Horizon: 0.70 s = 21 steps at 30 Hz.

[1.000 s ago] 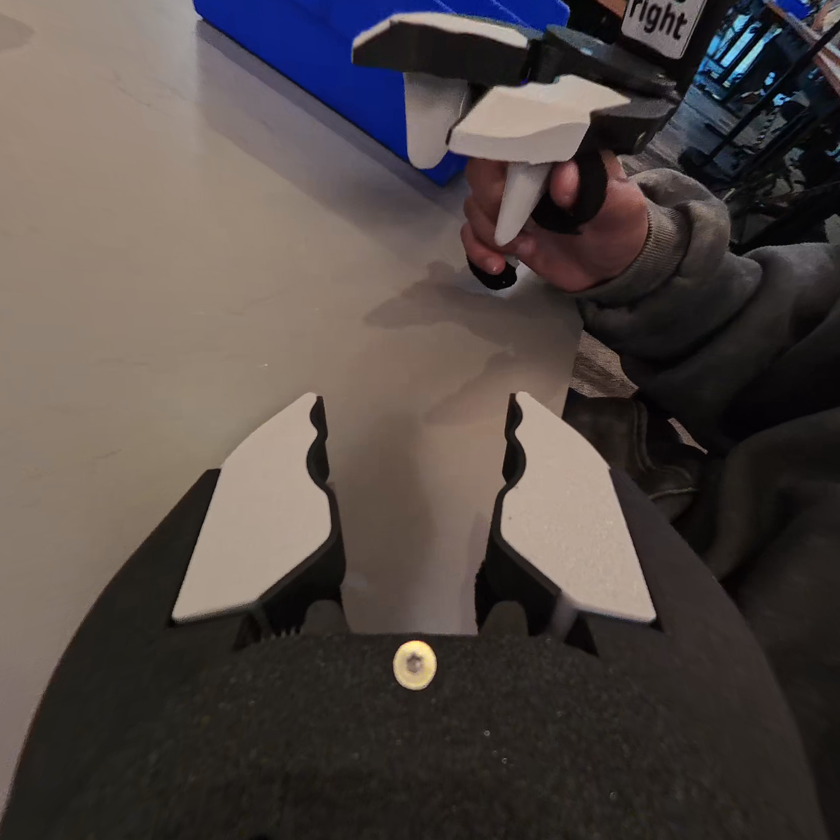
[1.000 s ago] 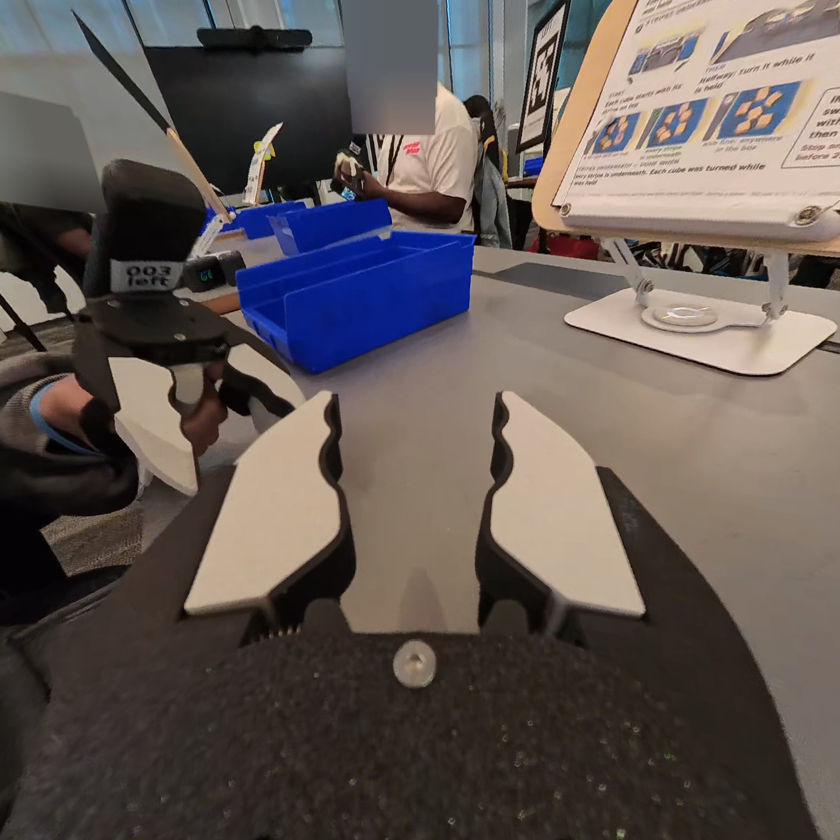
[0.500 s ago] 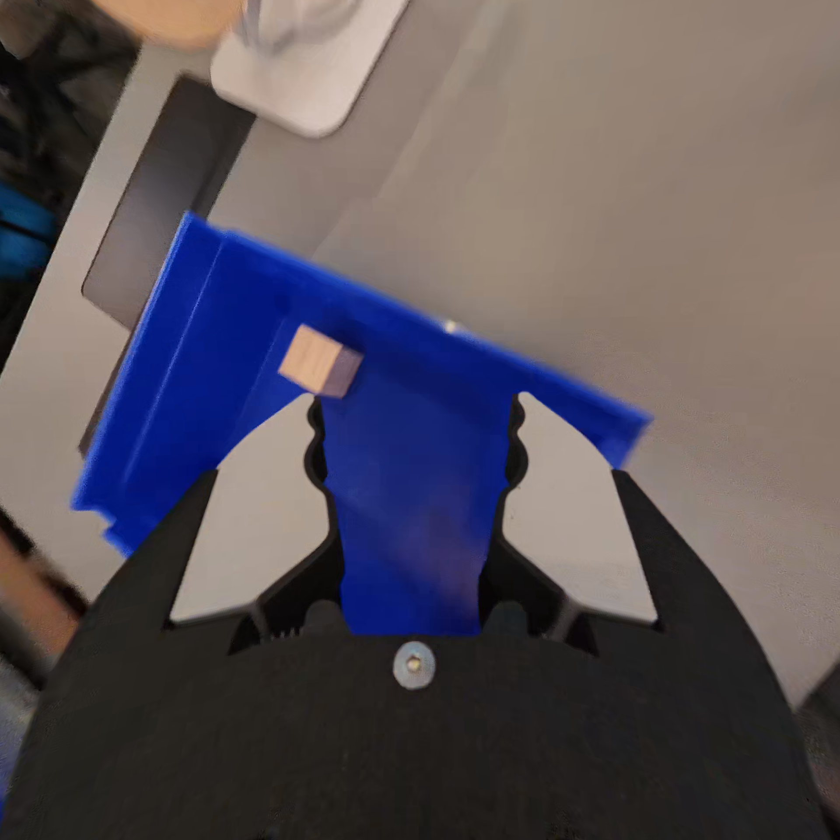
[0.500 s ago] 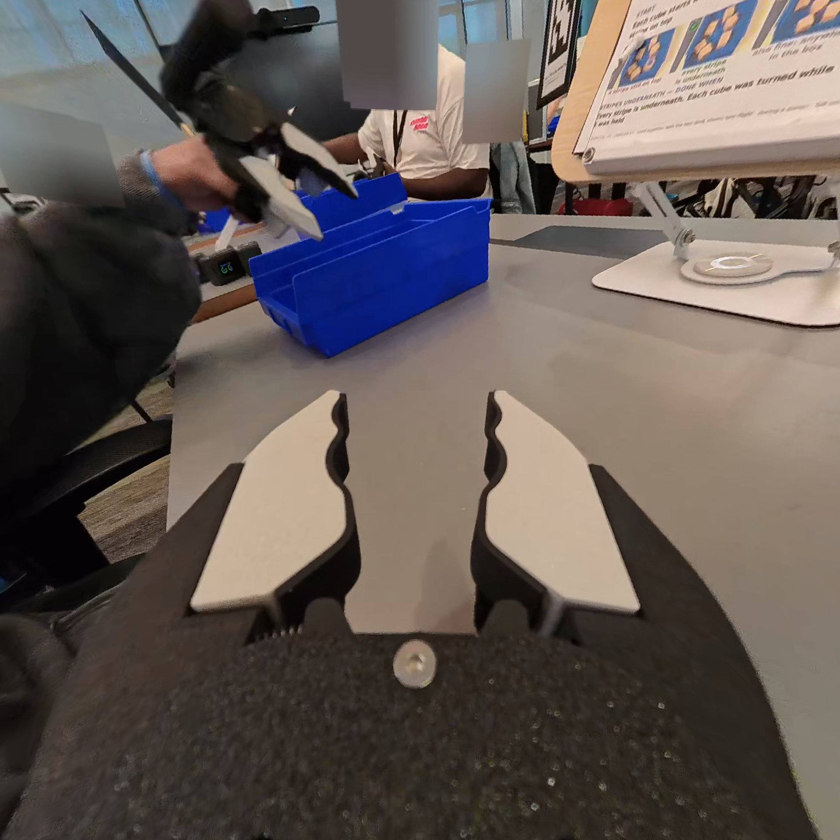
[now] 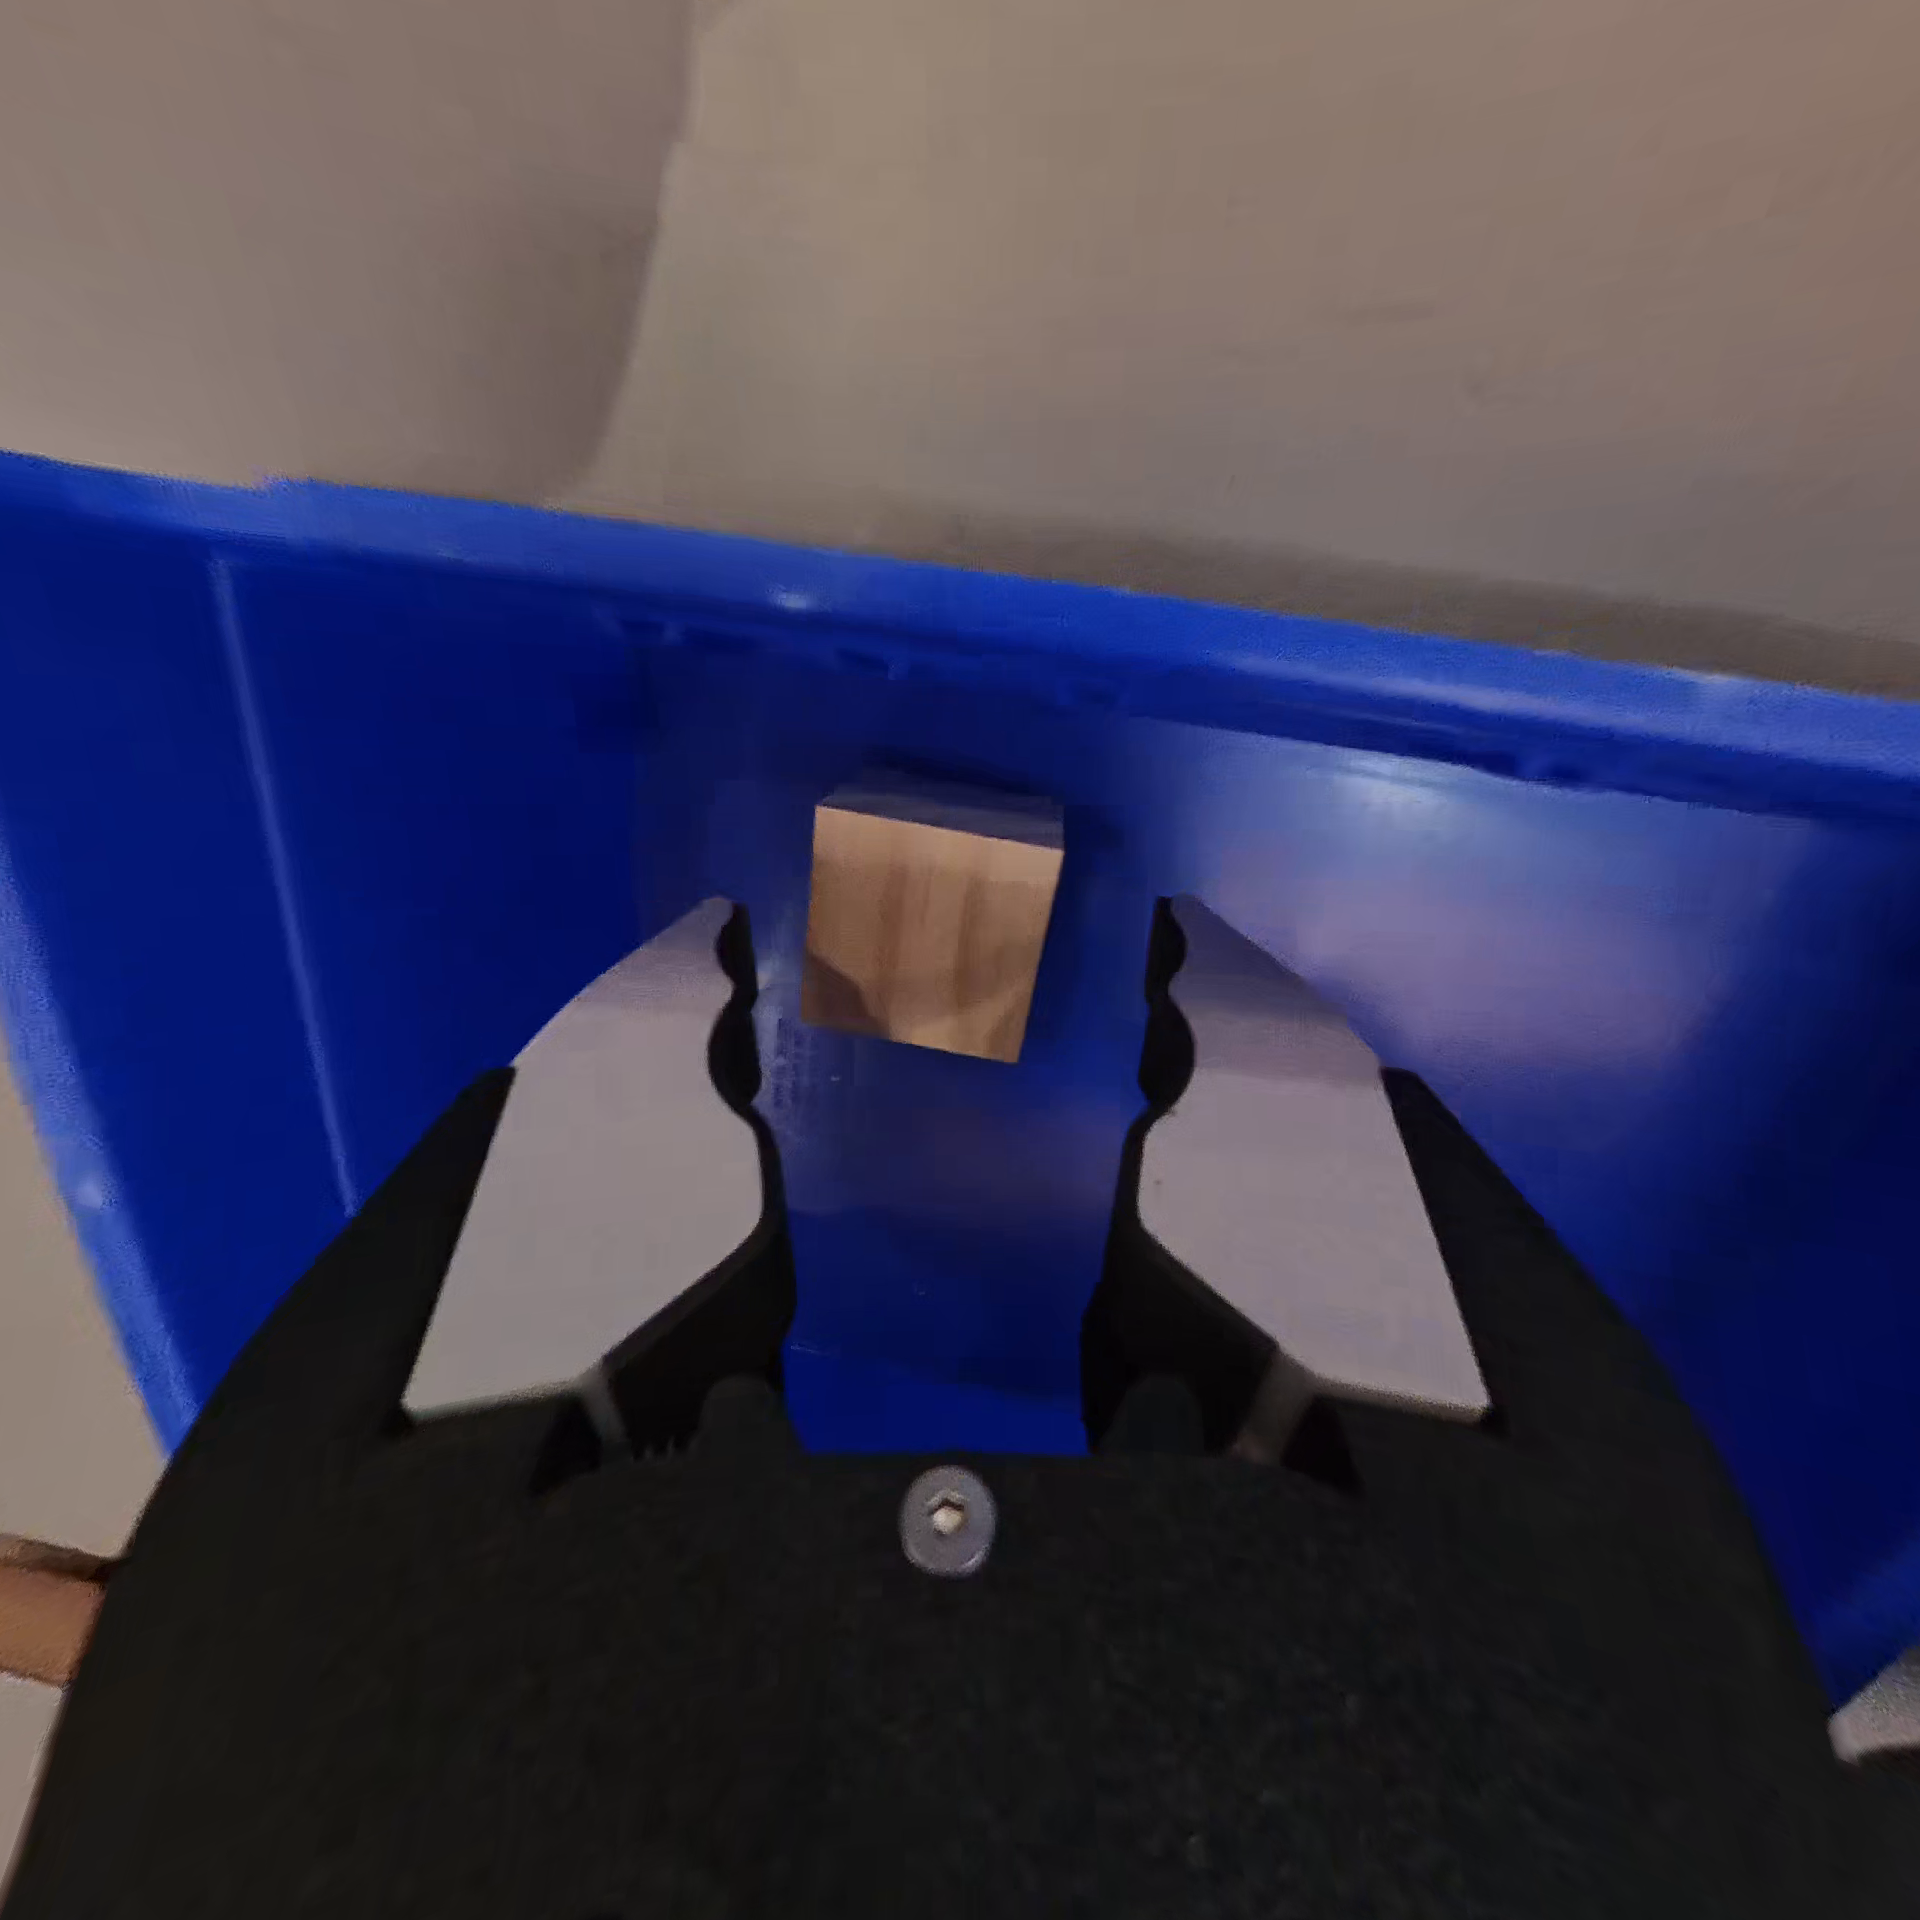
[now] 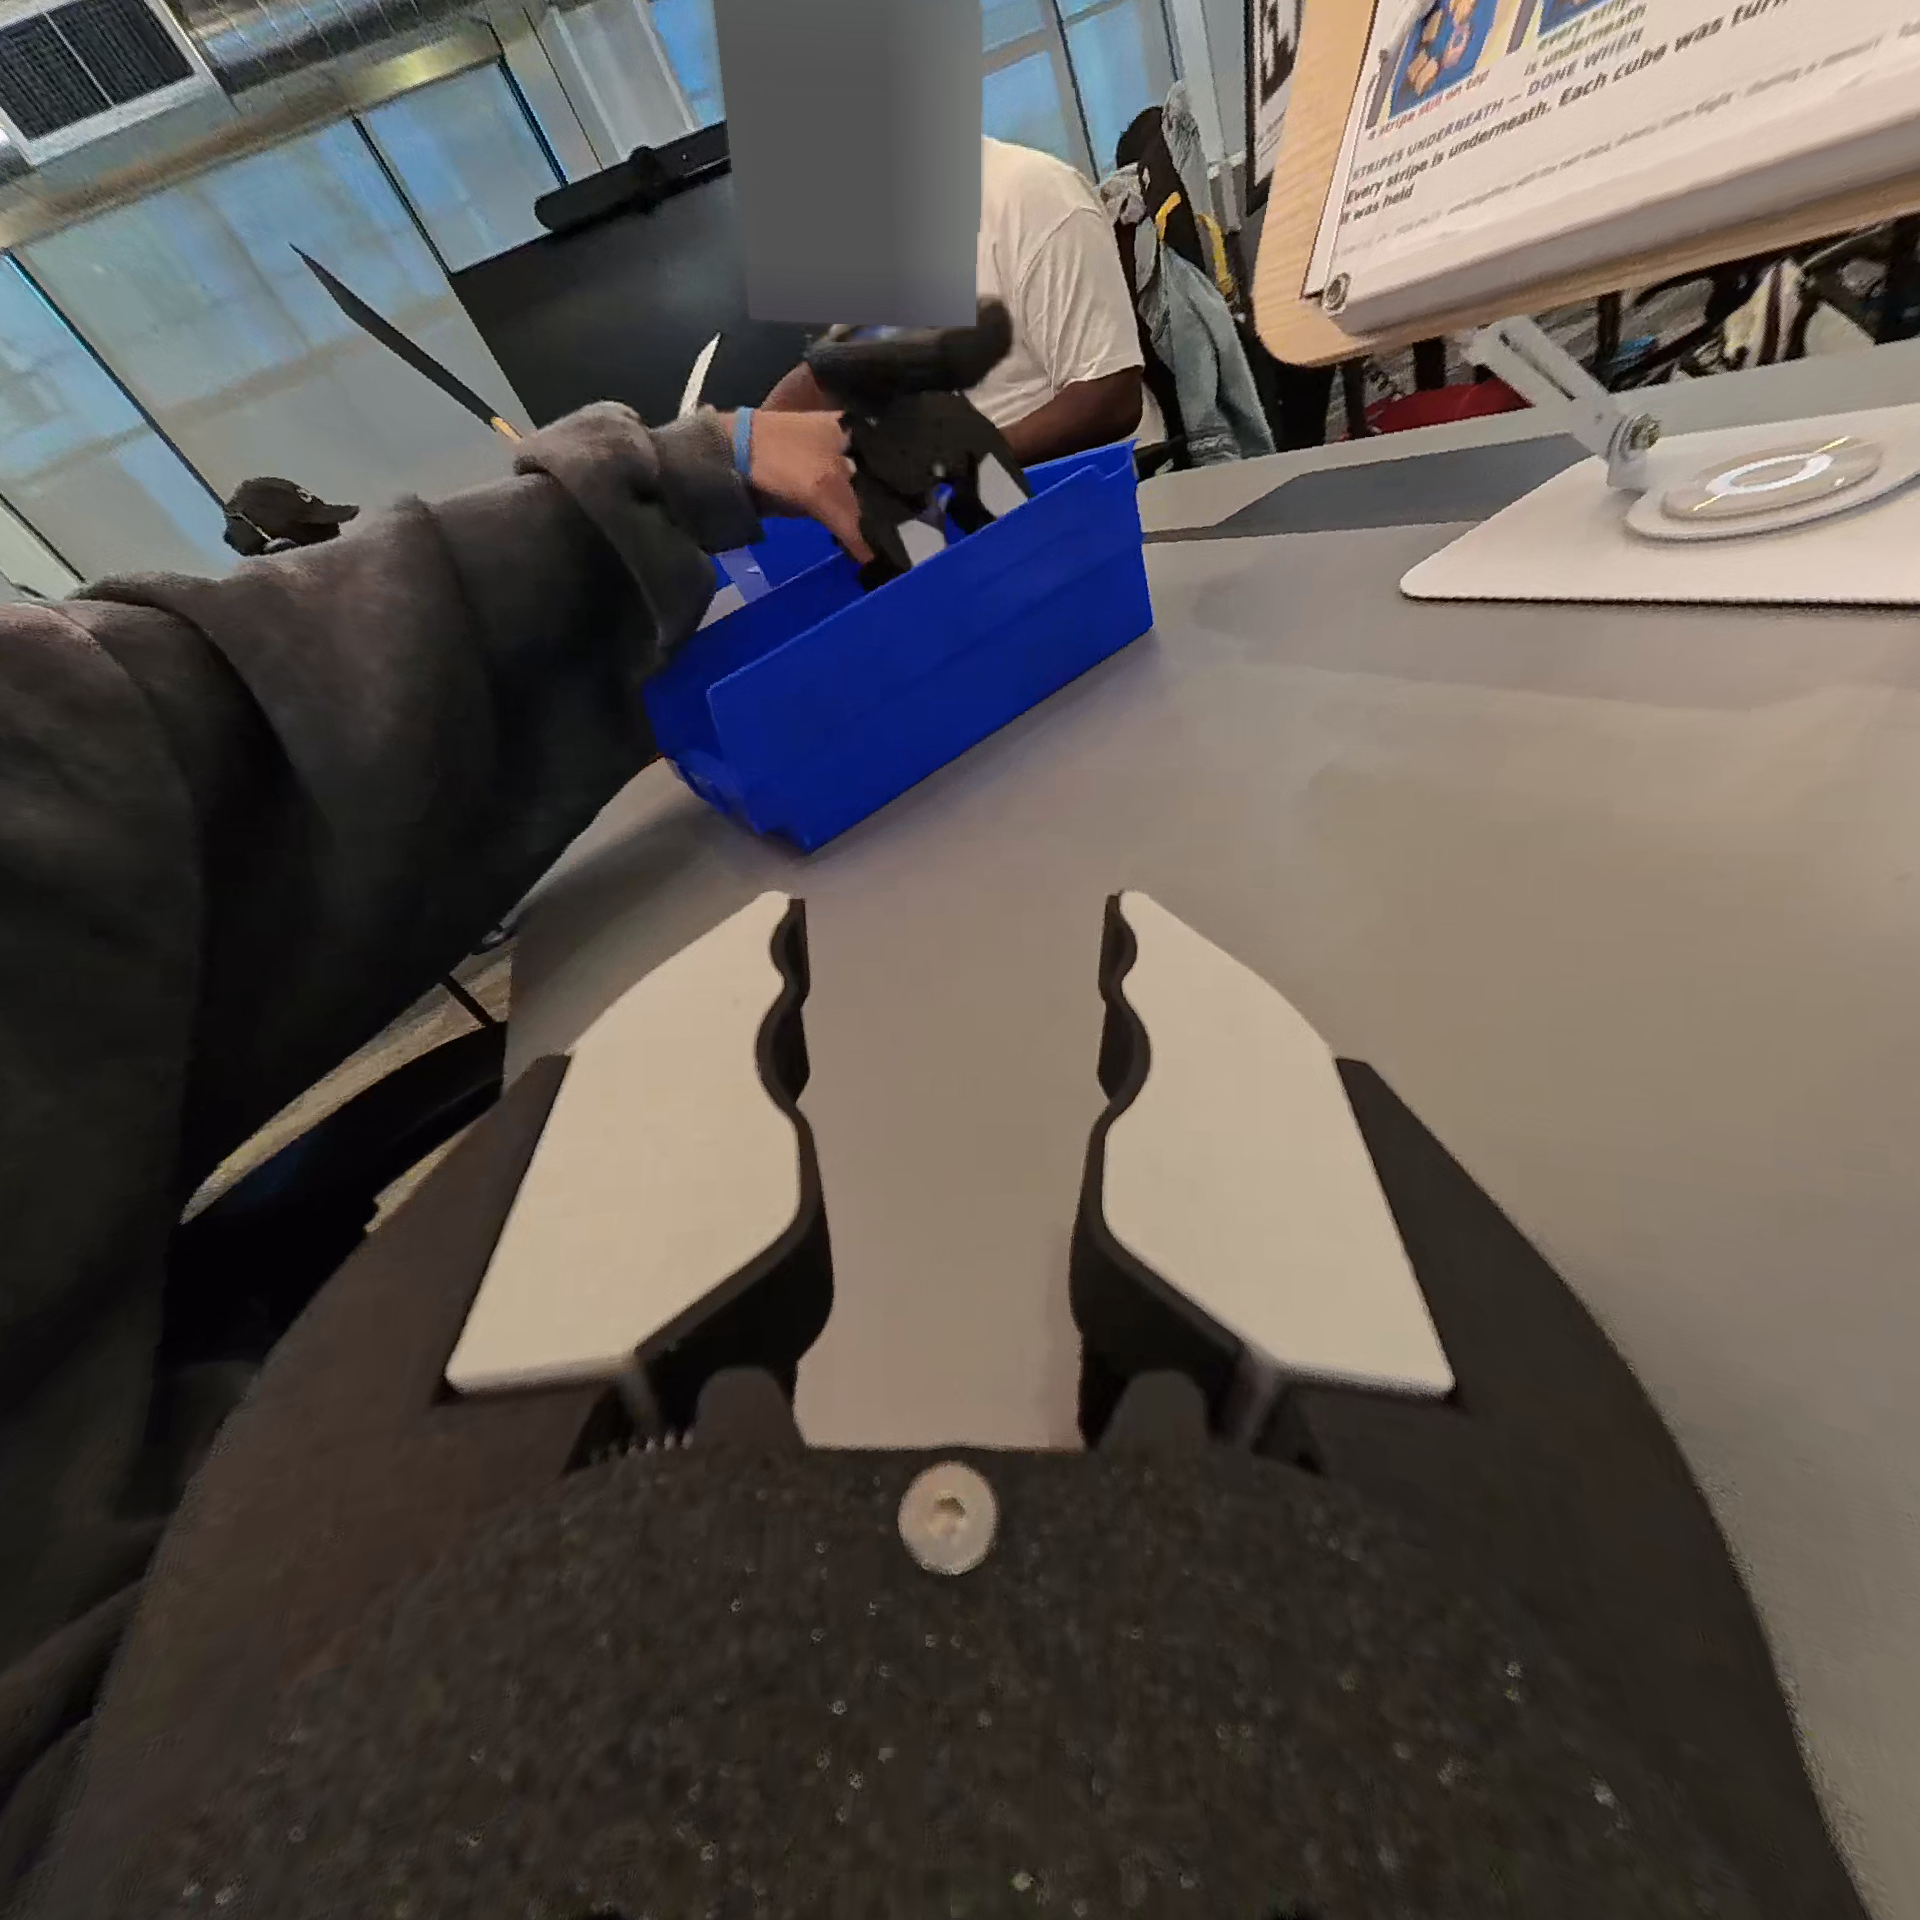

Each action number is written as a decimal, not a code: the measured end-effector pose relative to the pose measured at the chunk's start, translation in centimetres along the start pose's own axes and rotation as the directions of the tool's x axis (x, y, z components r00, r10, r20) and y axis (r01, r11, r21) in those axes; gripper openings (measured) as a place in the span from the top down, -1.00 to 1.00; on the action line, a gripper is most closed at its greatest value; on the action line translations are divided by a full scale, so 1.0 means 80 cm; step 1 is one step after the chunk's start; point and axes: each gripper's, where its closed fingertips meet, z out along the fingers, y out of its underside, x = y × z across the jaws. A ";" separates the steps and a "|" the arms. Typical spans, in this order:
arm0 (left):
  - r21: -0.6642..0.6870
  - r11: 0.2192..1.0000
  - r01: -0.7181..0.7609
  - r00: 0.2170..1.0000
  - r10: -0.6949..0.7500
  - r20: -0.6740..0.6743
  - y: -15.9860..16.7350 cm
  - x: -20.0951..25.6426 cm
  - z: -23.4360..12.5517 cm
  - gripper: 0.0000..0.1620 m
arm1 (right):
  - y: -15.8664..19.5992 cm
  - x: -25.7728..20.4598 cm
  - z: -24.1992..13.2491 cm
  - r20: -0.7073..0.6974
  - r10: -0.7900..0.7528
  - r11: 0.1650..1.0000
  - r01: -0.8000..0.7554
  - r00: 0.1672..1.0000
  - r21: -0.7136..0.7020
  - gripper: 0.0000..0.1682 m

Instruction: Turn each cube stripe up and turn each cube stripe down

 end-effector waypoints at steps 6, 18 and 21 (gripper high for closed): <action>-0.082 0.997 -0.007 1.000 0.007 0.001 0.026 0.009 -0.006 0.45 | 0.004 -0.003 0.007 0.041 0.041 0.999 -0.040 0.998 -0.027 0.40; 0.387 0.843 0.374 0.923 -0.377 -0.073 -0.007 0.104 -0.165 0.45 | -0.001 -0.019 0.005 0.078 0.026 0.999 -0.024 0.997 -0.024 0.43; 0.555 0.708 0.437 0.897 -0.385 -0.215 -0.063 0.152 -0.185 0.45 | -0.005 -0.024 0.007 0.093 0.041 0.999 -0.039 0.995 -0.028 0.41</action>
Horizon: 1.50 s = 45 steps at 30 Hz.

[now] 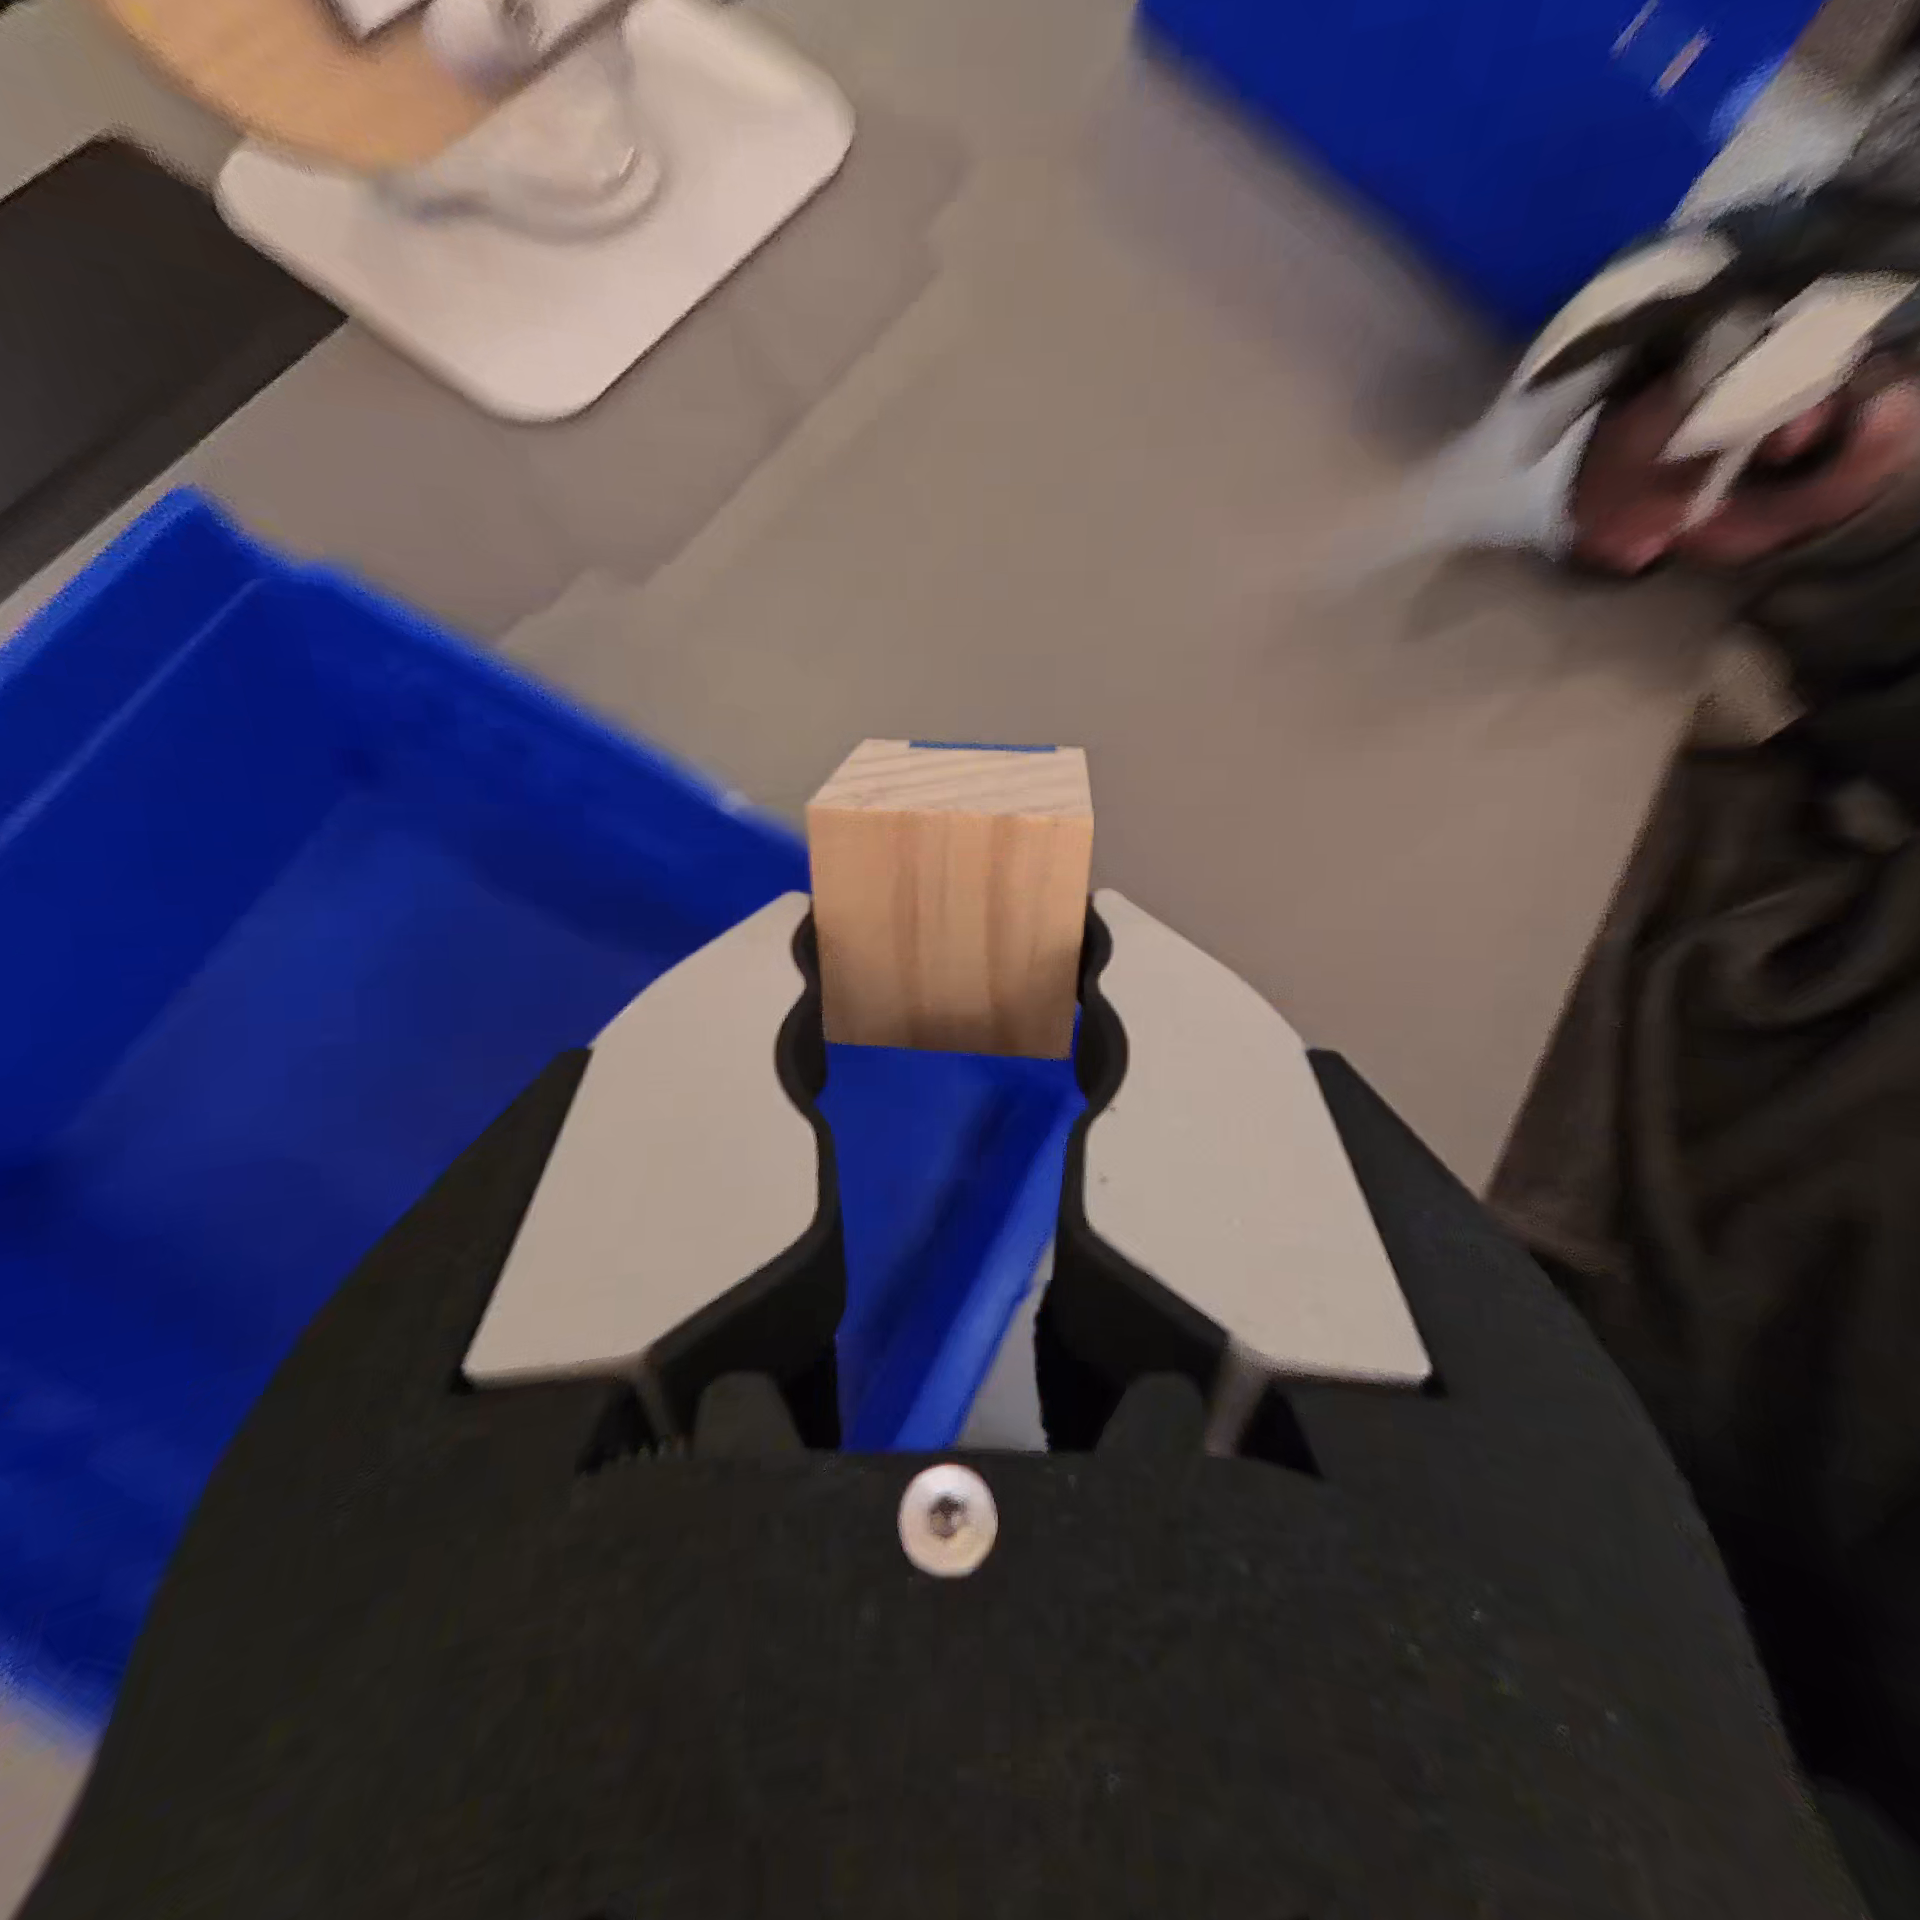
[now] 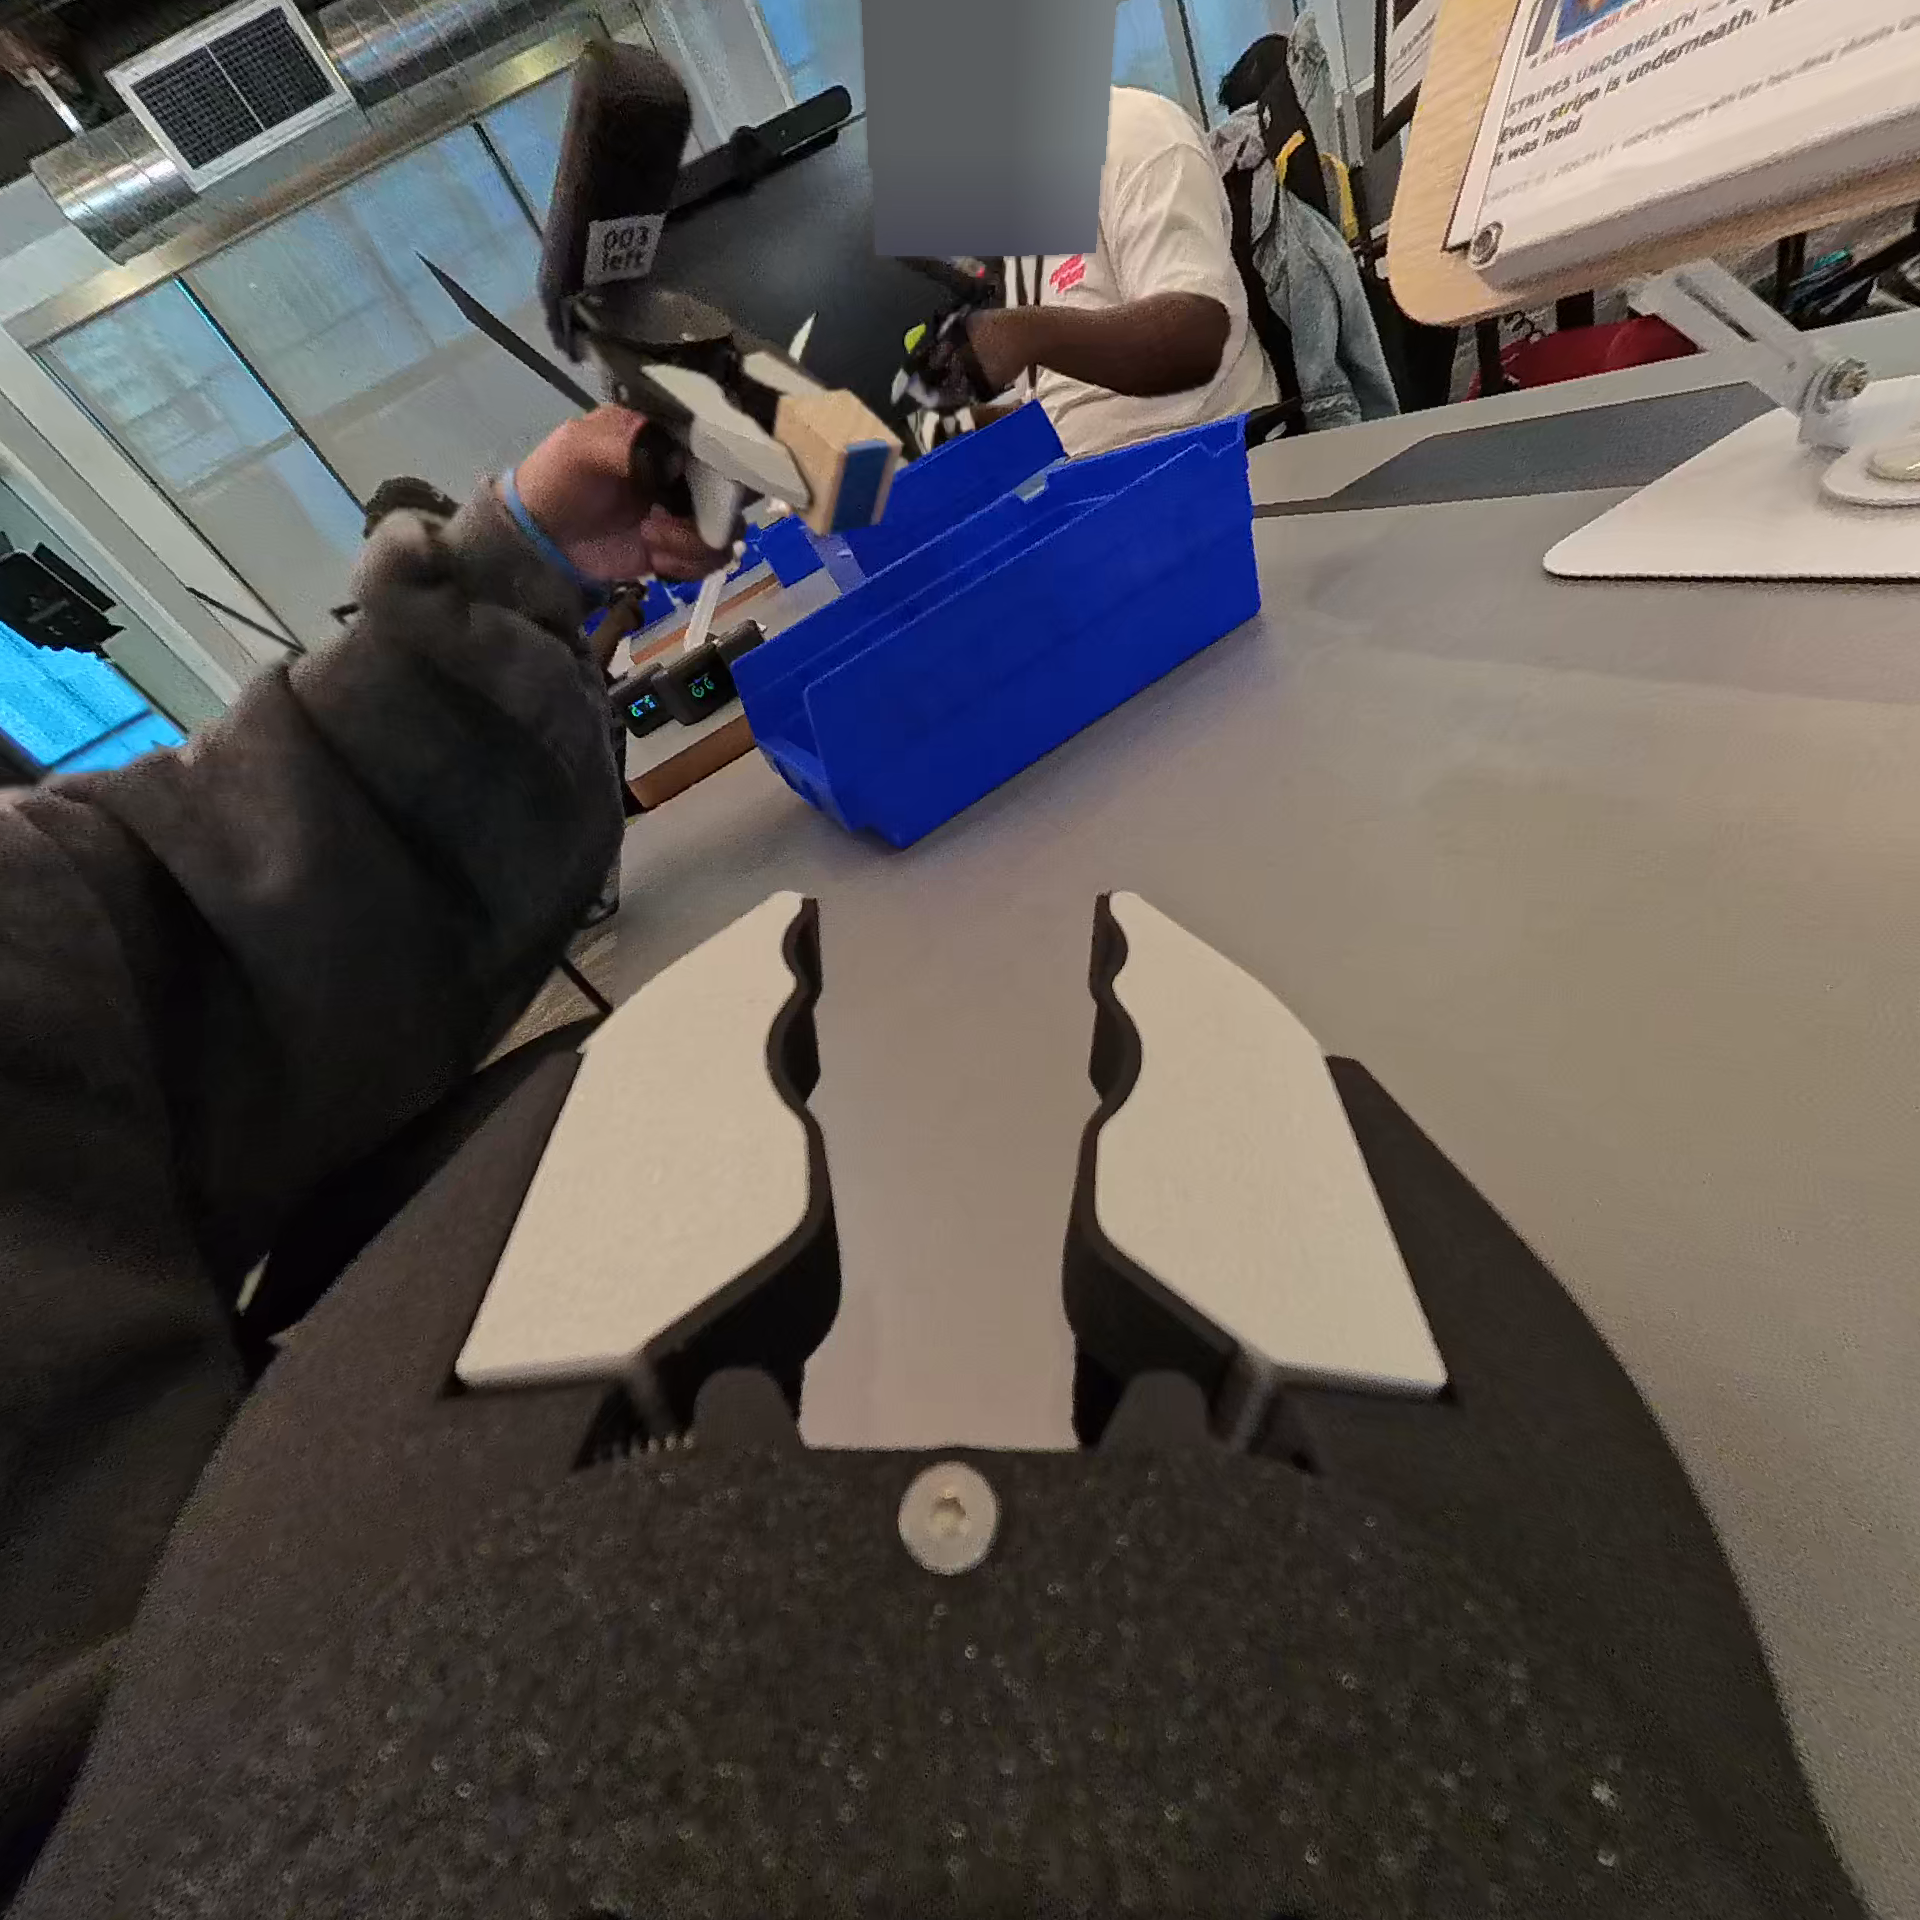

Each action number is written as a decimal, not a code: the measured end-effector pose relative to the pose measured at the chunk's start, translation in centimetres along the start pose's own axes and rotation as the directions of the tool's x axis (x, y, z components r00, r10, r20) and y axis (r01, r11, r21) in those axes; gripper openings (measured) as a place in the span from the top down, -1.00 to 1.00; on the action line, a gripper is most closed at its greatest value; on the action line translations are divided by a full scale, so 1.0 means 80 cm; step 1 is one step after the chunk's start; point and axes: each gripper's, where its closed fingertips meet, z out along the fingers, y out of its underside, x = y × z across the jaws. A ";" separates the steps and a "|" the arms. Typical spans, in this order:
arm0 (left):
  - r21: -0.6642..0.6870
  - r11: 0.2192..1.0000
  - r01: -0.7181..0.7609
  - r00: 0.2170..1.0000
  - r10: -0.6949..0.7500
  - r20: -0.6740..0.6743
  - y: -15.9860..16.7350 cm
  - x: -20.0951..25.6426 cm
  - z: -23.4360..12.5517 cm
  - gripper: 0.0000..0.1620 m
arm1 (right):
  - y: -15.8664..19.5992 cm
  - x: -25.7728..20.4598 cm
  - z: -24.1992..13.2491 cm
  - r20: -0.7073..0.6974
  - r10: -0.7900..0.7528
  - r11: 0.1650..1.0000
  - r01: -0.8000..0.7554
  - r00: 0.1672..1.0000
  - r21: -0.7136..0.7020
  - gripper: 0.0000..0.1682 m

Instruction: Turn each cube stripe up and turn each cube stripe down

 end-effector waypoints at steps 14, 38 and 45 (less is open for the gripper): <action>0.267 0.669 0.694 0.609 -0.348 -0.712 -0.112 0.169 0.142 0.45 | -0.082 -0.002 0.061 0.277 0.442 0.893 -0.447 0.853 -0.050 0.13; 0.097 0.801 0.591 0.657 -0.408 -0.633 -0.078 0.213 0.223 0.22 | -0.032 0.033 0.062 0.174 0.652 0.758 -0.627 0.738 -0.179 0.48; 0.362 0.850 0.383 0.921 -0.319 -0.224 0.008 0.186 0.194 -0.11 | -0.061 0.020 0.041 0.168 0.557 0.830 -0.536 0.813 -0.157 0.48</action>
